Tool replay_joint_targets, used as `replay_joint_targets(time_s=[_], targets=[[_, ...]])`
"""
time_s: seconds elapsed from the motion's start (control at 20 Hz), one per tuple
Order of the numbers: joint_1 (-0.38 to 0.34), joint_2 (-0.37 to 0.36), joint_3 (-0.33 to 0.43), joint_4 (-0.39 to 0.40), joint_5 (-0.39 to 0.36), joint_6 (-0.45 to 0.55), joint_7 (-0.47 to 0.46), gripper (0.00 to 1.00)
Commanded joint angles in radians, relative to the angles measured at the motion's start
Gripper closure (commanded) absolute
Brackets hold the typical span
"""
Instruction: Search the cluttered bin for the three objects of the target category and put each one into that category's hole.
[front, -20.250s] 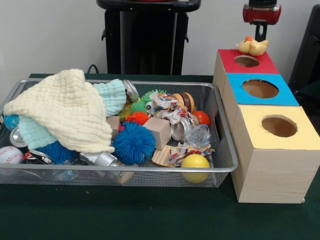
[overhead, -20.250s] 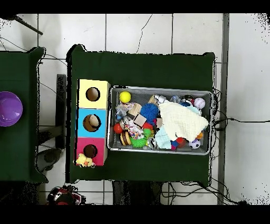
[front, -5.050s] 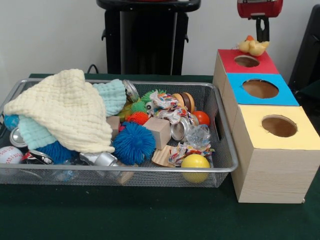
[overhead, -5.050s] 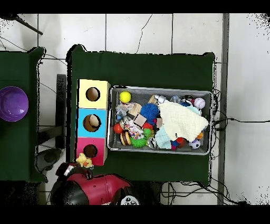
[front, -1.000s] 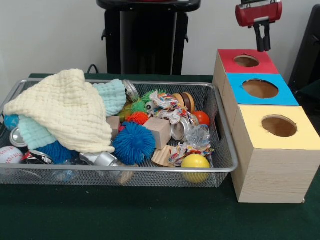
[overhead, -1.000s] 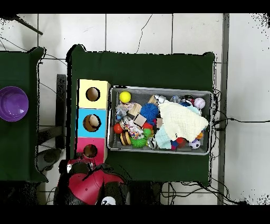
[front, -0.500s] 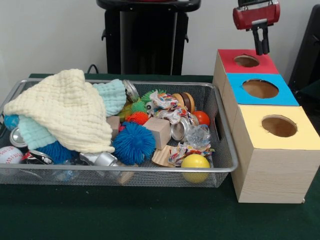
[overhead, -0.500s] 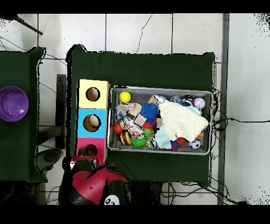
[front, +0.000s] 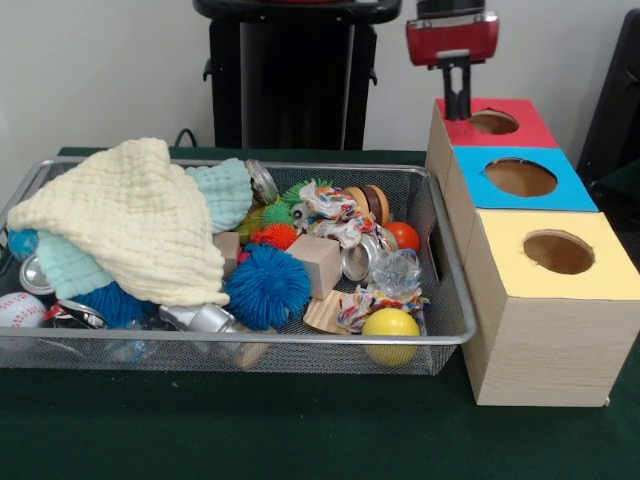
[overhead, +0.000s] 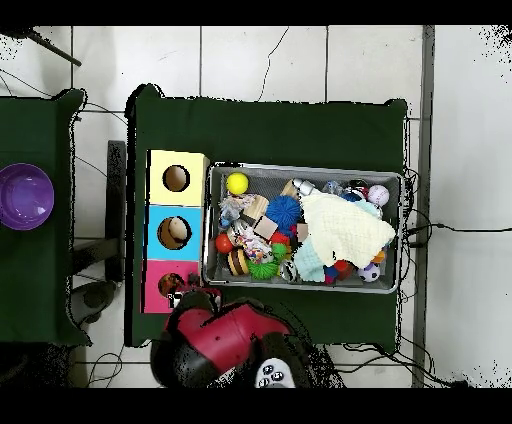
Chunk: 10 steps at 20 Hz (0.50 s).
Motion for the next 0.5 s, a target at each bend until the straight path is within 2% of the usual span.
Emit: replay_joint_targets(time_s=[0.05, 0.2, 0.5], targets=[[-0.189, -0.028, 0.133, 0.045, -0.125, 0.209, -0.244, 1.00], [-0.207, -0.045, 0.126, 0.042, -0.129, 0.208, -0.192, 1.00], [-0.272, -0.062, 0.189, 0.027, -0.120, 0.270, -0.199, 1.00]])
